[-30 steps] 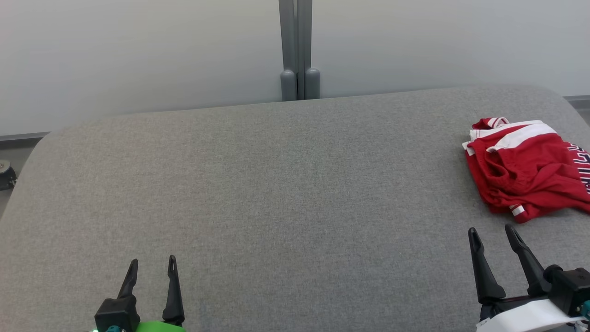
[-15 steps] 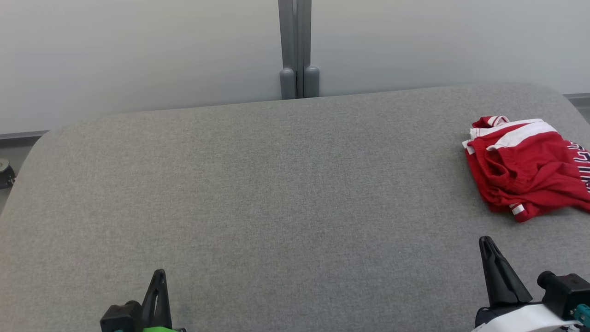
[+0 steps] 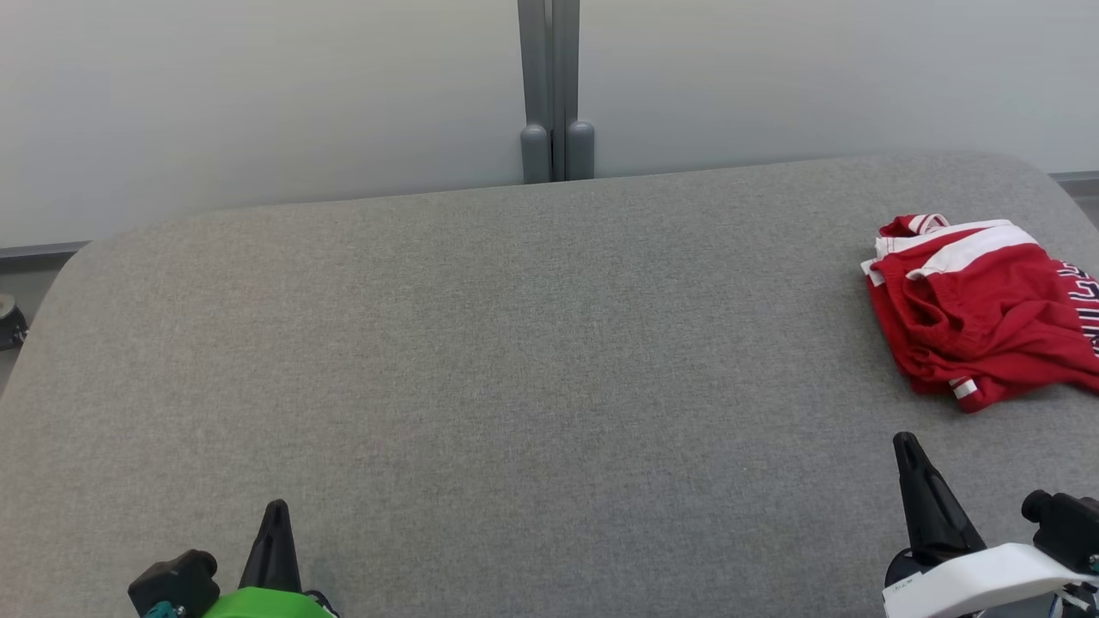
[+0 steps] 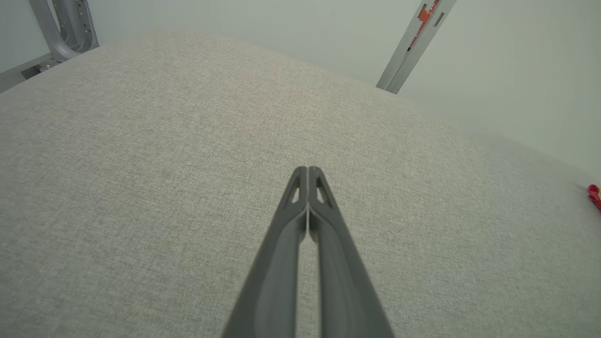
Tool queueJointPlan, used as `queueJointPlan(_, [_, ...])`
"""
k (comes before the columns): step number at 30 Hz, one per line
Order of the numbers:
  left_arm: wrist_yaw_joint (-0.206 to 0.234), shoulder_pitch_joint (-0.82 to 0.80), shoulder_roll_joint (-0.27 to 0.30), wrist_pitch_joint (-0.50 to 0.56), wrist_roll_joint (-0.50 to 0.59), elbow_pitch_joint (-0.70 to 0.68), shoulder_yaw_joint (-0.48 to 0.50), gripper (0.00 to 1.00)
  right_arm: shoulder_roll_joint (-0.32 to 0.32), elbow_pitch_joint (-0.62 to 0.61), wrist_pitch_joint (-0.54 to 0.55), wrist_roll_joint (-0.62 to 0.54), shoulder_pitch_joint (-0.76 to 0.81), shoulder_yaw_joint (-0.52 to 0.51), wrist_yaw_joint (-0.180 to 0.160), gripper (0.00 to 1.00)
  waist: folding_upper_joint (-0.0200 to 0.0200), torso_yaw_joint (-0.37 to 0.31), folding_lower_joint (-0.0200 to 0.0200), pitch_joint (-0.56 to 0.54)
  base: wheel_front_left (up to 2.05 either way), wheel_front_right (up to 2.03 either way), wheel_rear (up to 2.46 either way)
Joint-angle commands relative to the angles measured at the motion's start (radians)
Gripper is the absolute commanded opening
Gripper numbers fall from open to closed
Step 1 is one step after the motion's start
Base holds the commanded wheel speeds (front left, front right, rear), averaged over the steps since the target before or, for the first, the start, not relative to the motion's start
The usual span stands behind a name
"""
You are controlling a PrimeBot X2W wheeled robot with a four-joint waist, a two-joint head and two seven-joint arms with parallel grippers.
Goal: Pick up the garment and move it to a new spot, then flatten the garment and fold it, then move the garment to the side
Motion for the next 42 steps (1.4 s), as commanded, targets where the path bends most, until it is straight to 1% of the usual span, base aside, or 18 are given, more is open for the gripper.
queueJointPlan(1, [-0.01,-0.035,0.0,0.01,-0.041,-0.013,0.018,0.0,-0.006,-0.003,0.006,0.045,-0.03,-0.003,0.0,0.0,0.0,0.0,0.0,0.0,0.0,0.0,0.0])
queueJointPlan(18, [-0.064,-0.07,-0.024,0.076,-0.271,-0.016,0.082,0.0,-0.004,0.059,0.039,0.3,-0.091,-0.01,0.0,0.0,0.0,-0.001,0.0,0.004,0.0,0.0,0.0])
queueJointPlan(33, [-0.106,-0.096,-0.042,0.129,-0.451,-0.018,0.134,0.0,0.002,0.109,0.068,0.498,-0.138,-0.019,-0.001,0.0,0.0,-0.002,0.0,0.007,0.0,0.0,0.0])
queueJointPlan(42, [-0.127,-0.109,-0.053,0.154,-0.541,-0.018,0.16,0.0,0.005,0.135,0.084,0.596,-0.161,-0.025,-0.001,0.0,0.0,-0.002,0.0,0.009,0.0,0.0,0.0])
